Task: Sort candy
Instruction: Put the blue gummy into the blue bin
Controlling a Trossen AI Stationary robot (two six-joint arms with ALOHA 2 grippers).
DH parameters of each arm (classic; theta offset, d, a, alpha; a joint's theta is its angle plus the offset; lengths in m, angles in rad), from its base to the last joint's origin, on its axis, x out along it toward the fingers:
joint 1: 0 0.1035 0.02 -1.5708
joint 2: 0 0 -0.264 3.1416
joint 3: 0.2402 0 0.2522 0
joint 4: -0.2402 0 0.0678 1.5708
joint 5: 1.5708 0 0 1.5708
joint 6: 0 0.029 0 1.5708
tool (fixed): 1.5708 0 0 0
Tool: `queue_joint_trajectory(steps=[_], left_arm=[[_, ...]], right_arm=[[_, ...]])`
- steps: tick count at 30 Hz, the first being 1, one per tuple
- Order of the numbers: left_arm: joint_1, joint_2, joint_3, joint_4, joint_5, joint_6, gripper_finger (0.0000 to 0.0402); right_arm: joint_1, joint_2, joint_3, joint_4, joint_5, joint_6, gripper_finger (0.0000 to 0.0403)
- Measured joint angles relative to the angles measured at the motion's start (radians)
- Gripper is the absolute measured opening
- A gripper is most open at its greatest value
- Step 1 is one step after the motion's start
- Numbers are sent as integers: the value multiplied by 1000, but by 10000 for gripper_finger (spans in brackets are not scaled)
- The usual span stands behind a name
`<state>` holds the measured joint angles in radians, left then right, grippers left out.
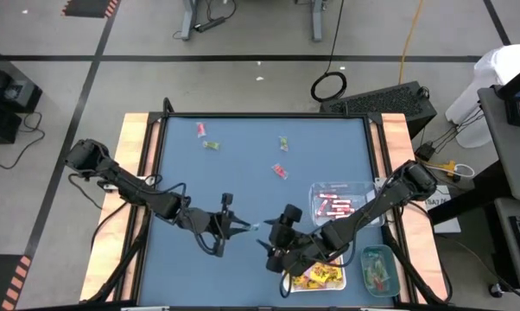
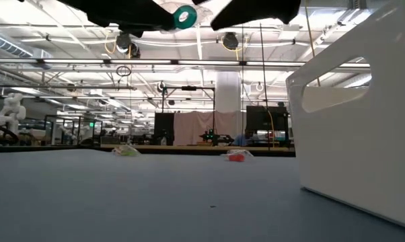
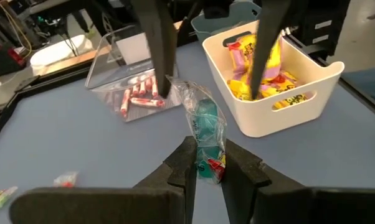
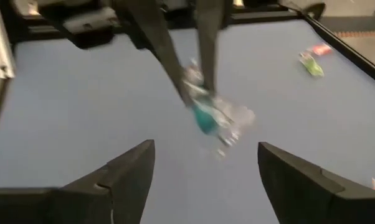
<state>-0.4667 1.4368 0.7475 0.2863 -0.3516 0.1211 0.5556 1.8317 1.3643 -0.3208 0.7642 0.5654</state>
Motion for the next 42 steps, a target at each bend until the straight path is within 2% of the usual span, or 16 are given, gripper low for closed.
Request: queue_joint_trajectory(steps=[5, 11, 28, 32, 36, 42], left_arm=[[0, 0, 0, 20, 0, 1, 63], [0, 0, 0, 50, 9, 46, 63], [0, 0, 0, 49, 10, 42, 63], [0, 0, -1, 48, 11, -52, 66], [0, 1, -1, 41, 12, -89, 92], [0, 1, -1, 46, 10, -112, 169]], right_arm=[[0, 0, 0, 77, -12, -55, 249], [-6, 0, 0, 79, -11, -58, 213], [-26, 0, 0, 85, -12, -72, 96], [-26, 0, 0, 85, -14, -79, 75], [-26, 0, 0, 83, -61, -80, 58], [-26, 0, 0, 83, -87, -88, 42]])
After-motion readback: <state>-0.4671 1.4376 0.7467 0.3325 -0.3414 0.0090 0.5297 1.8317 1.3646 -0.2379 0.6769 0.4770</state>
